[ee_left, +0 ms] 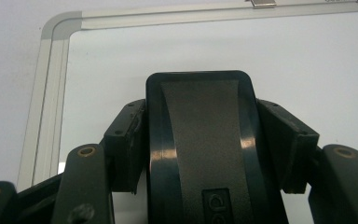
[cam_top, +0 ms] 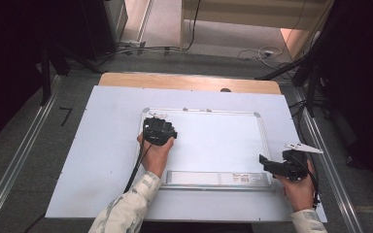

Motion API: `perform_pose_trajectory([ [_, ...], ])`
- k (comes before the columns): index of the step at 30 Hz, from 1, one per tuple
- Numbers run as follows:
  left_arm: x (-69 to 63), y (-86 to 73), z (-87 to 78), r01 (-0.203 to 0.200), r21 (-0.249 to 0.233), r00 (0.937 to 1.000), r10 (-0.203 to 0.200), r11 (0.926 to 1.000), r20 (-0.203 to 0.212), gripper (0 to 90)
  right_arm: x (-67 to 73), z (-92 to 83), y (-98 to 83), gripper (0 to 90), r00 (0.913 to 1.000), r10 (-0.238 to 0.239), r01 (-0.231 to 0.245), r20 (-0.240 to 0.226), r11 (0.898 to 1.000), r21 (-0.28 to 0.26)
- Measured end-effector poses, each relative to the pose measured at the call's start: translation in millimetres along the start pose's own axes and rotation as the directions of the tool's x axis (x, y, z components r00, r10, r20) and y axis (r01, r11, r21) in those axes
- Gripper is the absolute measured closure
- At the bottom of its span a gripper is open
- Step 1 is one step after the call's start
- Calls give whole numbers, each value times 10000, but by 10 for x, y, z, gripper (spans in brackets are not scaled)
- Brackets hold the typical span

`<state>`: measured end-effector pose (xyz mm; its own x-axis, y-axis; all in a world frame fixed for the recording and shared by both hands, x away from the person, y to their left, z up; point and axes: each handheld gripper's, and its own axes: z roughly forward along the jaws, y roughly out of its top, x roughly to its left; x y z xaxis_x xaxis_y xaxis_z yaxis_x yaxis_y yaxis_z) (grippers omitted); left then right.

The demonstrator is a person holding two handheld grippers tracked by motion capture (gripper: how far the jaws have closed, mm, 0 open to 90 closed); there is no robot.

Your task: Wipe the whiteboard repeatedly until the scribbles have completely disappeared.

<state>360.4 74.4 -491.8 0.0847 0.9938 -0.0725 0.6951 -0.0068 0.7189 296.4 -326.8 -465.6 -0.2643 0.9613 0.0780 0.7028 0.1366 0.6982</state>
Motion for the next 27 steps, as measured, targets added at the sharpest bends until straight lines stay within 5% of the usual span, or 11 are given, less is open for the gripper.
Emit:
perform_pose_trajectory([
  [21,33,-259,-250,-207,-20,9991,208,9998,371,391,2,-7,-2,56,10000,-25,25,35,10000,15],
  [27,203,-216,-223,82,-62,9999,-81,9999,133,390,-12,-16,-8,56,10000,9,-9,33,10000,-25],
])
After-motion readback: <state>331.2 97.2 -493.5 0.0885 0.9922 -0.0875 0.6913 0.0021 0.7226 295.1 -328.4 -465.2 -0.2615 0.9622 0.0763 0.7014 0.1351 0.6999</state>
